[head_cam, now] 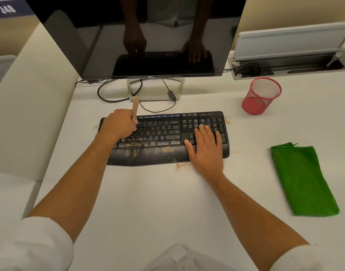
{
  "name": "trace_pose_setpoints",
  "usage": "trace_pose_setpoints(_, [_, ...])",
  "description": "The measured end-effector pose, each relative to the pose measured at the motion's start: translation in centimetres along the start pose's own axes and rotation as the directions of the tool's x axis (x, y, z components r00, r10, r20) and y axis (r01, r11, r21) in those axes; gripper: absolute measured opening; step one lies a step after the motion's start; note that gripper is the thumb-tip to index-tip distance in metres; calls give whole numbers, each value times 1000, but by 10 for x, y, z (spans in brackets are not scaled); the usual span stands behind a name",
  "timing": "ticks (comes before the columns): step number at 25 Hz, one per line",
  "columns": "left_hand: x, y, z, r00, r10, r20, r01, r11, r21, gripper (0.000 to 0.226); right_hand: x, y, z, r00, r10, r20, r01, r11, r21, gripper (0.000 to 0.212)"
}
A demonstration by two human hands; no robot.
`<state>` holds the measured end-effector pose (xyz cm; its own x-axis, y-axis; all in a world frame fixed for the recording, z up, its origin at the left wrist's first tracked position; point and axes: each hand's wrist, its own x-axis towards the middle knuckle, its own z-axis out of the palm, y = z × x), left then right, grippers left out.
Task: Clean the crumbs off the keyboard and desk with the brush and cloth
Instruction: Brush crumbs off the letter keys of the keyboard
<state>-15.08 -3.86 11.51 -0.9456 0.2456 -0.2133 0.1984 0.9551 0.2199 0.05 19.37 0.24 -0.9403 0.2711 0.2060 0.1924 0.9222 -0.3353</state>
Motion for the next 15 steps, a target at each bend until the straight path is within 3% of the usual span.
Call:
trace_pose_setpoints(3, [-5,17,15,992,-35,-120,-8,941,-338,23,0,0,0,1000,1,7,-1,1000,-3,64])
trace_pose_setpoints(6, [-15,36,31,978,-66,-198,-43,864,-501,25,0,1,0,1000,1,9,-1,1000,-3,64])
trace_pose_setpoints(9, [-19,45,41,991,-78,-113,12,867,-498,21,0,1,1,1000,-1,8,1,1000,-6,63])
trace_pose_setpoints(13, [-6,46,24,969,-119,216,194,908,-371,17,0,1,2,1000,1,-1,-1,1000,-10,62])
trace_pose_setpoints(15, [-3,49,20,982,-108,156,164,896,-412,18,0,2,3,1000,-3,1,3,1000,-6,62])
